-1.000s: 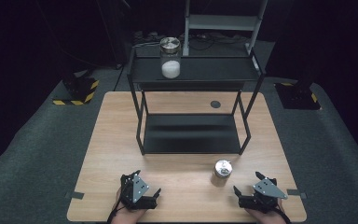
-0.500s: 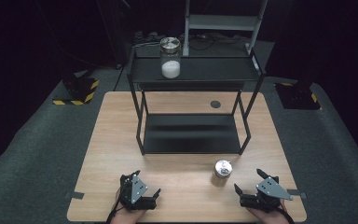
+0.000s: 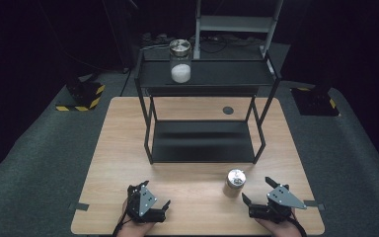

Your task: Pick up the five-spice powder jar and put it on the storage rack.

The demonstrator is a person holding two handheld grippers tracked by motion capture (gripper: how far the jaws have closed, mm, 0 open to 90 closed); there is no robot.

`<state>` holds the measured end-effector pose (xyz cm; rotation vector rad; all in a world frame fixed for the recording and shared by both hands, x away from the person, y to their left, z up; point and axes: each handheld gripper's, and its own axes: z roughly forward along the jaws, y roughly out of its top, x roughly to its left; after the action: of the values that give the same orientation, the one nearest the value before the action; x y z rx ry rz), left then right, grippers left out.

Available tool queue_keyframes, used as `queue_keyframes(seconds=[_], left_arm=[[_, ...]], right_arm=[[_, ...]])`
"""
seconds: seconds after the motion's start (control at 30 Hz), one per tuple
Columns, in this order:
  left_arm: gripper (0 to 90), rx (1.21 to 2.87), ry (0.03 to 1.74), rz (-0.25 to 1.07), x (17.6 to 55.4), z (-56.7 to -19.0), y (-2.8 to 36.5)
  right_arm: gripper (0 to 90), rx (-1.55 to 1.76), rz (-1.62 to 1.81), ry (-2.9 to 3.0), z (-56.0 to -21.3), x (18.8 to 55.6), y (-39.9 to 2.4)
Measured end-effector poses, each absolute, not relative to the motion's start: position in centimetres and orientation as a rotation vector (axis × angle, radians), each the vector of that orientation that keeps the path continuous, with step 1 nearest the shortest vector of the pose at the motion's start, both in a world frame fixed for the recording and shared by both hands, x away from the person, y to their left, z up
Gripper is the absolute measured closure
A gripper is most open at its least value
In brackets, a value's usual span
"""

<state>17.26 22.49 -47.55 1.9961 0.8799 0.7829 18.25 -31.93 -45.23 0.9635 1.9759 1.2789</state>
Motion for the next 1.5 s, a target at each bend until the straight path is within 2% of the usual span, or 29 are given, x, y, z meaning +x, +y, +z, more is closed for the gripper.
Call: queue_keyframes(seconds=[0.93,1.07,1.1,1.17,1.2,1.3,1.5], left_arm=[[0.8,1.981,0.881,0.762,17.4,-47.6,22.9],[0.8,1.979,0.882,0.76,17.4,-47.6,23.0],[0.8,1.978,0.881,0.76,17.4,-47.6,23.0],[0.8,1.978,0.881,0.76,17.4,-47.6,23.0],[0.8,1.977,0.881,0.76,17.4,-47.6,23.0],[0.8,1.977,0.88,0.761,17.3,-47.6,23.0],[0.8,1.973,0.883,0.757,17.4,-47.6,23.1]], right_arm=[[0.7,0.975,1.38,1.946,-46.3,20.1,-28.4],[7.8,0.982,1.401,1.934,-46.7,20.4,-28.4],[12.9,0.973,1.42,1.926,-47.0,20.5,-28.5],[15.2,0.971,1.429,1.921,-47.2,20.5,-28.6],[19.8,0.973,1.451,1.912,-47.5,20.6,-28.7],[25.7,0.98,1.479,1.907,-48.0,20.8,-29.0],[31.6,0.962,1.512,1.888,-48.8,20.9,-29.2]])
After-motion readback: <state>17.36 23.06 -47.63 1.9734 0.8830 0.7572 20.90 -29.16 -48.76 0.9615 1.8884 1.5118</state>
